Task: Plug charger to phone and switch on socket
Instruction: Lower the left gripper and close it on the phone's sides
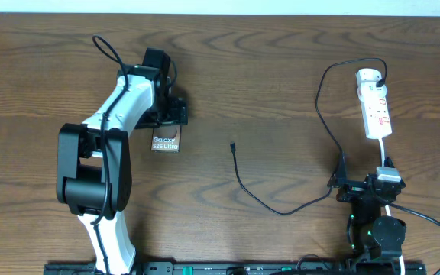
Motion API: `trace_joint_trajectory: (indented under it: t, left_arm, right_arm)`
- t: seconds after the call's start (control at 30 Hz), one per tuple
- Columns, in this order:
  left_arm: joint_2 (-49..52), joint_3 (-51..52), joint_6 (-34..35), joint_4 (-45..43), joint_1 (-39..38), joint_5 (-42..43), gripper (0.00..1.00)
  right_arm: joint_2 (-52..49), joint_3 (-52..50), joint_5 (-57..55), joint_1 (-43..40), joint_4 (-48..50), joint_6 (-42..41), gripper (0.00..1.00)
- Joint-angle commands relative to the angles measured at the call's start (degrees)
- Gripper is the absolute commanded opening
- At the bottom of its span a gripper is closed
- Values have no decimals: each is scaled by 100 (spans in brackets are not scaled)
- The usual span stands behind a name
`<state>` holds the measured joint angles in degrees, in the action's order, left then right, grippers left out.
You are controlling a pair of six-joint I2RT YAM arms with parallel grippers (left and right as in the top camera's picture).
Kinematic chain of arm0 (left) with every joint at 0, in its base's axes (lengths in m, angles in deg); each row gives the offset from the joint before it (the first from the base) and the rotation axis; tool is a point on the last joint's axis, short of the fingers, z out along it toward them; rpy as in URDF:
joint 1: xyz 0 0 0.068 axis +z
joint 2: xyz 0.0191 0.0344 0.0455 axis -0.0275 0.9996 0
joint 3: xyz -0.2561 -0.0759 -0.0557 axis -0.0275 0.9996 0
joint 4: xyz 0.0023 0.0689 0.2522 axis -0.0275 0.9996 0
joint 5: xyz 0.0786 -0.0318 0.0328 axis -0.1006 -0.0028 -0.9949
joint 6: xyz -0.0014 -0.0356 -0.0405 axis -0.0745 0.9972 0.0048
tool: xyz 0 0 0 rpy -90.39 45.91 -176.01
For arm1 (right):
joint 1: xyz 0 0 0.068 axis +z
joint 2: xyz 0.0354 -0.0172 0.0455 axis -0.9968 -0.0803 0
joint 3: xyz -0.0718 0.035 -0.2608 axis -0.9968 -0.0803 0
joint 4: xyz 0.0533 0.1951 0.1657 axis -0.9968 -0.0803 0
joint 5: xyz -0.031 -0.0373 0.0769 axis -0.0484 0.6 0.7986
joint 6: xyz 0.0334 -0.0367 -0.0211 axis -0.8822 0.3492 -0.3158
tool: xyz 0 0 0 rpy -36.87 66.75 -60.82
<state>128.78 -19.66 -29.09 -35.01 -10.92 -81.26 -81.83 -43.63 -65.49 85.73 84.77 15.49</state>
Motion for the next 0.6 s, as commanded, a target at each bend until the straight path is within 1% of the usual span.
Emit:
trace_joint_trajectory:
  t: [0.0, 0.3, 0.57]
  left_arm:
    - [24, 129, -109, -83, 0, 81, 93]
    - [26, 291, -348, -286, 0, 76, 94]
    - [28, 549, -365, -568, -2, 74, 94]
  right_arm:
    - [31, -9, -24, 50, -20, 46, 99]
    - [31, -9, -22, 50, -20, 46, 99]
    - [31, -9, -22, 50, -20, 46, 99]
